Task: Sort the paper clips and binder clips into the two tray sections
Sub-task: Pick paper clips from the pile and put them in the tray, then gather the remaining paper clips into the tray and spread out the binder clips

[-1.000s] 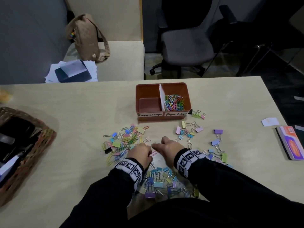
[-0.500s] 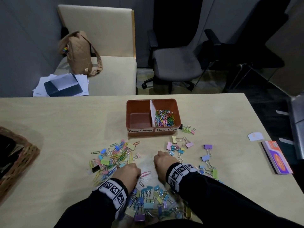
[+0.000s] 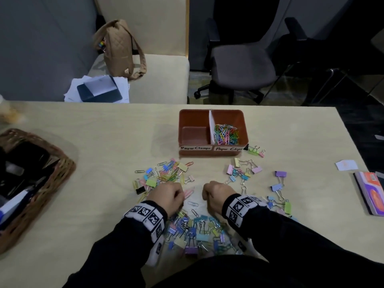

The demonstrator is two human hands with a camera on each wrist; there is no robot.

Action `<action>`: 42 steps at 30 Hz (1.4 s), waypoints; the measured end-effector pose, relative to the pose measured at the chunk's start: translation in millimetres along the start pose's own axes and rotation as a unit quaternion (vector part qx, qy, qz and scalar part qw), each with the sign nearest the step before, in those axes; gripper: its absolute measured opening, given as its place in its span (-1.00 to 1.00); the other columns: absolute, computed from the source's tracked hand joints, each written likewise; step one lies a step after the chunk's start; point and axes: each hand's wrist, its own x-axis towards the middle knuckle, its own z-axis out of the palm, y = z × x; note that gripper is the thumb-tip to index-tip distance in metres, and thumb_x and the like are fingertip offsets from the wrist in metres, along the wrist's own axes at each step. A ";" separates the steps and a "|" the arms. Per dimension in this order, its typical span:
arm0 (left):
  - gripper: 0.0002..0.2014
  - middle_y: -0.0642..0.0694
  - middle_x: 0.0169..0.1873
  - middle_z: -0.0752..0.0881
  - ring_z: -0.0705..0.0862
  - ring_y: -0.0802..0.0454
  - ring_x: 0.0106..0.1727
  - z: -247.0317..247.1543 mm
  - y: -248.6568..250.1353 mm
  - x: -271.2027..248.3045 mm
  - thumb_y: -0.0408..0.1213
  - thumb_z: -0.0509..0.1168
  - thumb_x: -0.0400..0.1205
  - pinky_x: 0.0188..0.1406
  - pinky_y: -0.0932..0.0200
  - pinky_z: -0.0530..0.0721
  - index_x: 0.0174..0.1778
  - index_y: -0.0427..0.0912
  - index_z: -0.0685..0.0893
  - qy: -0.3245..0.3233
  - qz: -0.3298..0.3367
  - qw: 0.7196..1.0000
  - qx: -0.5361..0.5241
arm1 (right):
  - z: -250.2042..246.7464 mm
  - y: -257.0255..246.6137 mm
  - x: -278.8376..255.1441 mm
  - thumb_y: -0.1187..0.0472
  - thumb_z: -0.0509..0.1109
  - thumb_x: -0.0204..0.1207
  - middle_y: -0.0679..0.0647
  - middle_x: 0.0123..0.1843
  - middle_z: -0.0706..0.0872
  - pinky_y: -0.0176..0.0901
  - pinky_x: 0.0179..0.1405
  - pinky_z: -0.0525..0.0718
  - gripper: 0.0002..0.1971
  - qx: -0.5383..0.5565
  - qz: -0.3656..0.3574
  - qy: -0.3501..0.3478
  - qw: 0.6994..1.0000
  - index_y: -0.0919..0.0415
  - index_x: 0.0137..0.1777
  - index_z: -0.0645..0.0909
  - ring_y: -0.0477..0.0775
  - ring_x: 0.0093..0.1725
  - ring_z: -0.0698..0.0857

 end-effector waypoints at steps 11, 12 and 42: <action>-0.66 -0.22 -0.50 0.56 0.63 -0.10 -0.42 2.6 -31.7 -34.2 -0.53 0.42 0.34 -0.19 -0.13 0.76 -0.56 -0.13 0.41 0.059 -0.156 0.955 -0.245 | 18.8 -31.2 5.1 0.14 0.25 0.62 0.17 0.03 0.73 -0.03 -0.13 0.59 -0.80 -0.179 -0.047 -0.025 0.982 0.19 0.17 0.47 0.24 0.00 0.69; -0.67 -0.26 -0.47 0.61 0.66 -0.12 -0.39 3.3 -32.7 -35.5 -0.55 0.42 0.33 -0.20 -0.13 0.77 -0.54 -0.13 0.42 0.059 -0.165 0.951 -0.255 | 20.0 -33.9 5.7 0.19 0.26 0.60 0.17 0.01 0.73 -0.03 -0.14 0.61 -0.81 -0.181 -0.041 -0.032 0.982 0.21 0.16 0.48 0.24 -0.02 0.69; -0.53 -0.12 0.23 0.68 0.68 0.00 0.21 -53.9 120.2 98.4 -0.45 0.20 0.64 0.29 0.09 0.64 0.48 -0.06 0.47 0.058 -0.012 0.958 -0.280 | -155.7 10.0 34.4 0.39 0.10 0.65 0.15 -0.28 0.56 -0.29 -0.61 0.53 -0.81 0.595 0.167 0.196 0.761 0.30 0.00 0.56 0.00 -0.47 0.50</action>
